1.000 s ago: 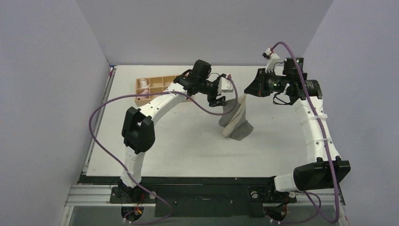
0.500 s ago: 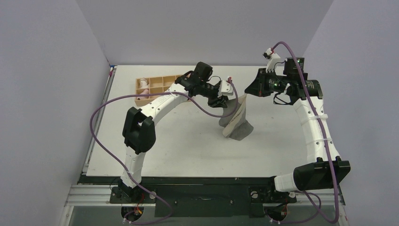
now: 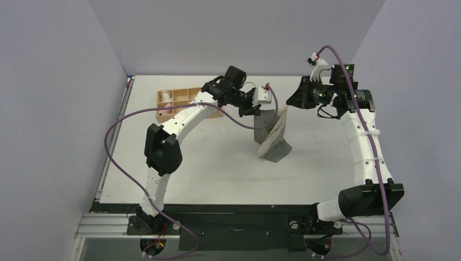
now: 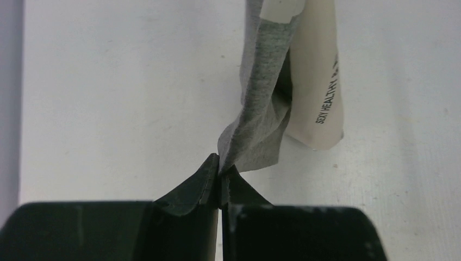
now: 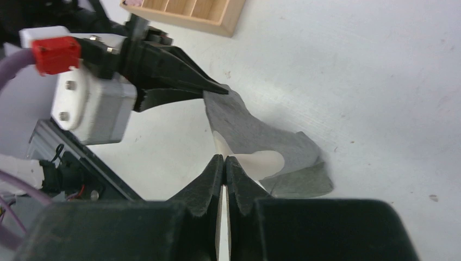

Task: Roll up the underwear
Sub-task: Flatten out the underwear at the center of the board.

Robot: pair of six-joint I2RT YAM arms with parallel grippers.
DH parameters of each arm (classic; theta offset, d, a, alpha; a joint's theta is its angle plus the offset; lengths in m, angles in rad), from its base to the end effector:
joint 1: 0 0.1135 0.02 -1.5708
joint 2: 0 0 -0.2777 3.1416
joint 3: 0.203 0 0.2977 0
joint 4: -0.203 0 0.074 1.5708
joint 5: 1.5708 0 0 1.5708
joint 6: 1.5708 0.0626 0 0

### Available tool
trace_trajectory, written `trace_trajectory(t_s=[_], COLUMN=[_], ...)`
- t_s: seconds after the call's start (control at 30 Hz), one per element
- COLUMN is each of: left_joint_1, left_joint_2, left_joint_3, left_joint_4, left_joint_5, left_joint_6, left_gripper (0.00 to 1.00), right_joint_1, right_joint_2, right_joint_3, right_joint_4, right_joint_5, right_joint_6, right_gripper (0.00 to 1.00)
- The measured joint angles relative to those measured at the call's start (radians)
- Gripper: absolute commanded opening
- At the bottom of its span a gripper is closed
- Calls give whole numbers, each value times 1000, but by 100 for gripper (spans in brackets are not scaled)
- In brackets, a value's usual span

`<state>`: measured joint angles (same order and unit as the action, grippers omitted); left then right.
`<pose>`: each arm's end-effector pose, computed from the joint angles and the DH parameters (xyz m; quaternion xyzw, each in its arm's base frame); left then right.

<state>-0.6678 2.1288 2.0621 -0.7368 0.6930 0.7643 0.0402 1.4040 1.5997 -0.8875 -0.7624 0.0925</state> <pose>0.4046 -0.3700 0.3016 0.6684 0.5745 -0.2976 0.3668 0.3381 0.0569 0.4268 -0.1363 0.8439 0.3621 0.3718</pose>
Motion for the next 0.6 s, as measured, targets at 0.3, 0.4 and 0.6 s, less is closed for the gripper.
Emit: trace_trajectory(t_s=[0.3,0.4,0.6], left_joint_1=[15,13,5], left_joint_2=[-24,-32,-71], left_joint_3=[139,163,169], left_joint_4=[32,73,106], left_joint_5=[-334,-467,-628], left_joint_6=[-64,-69,-60], left_gripper=[0,0,0], right_joint_1=[-29,-28,-27], right_joint_2=[190,279,318], right_joint_3=[240,351,411], right_joint_4=[-28,-39,-42], right_joint_5=[111,113,63], right_joint_6=[60,79,85], right_gripper=[0,0,0])
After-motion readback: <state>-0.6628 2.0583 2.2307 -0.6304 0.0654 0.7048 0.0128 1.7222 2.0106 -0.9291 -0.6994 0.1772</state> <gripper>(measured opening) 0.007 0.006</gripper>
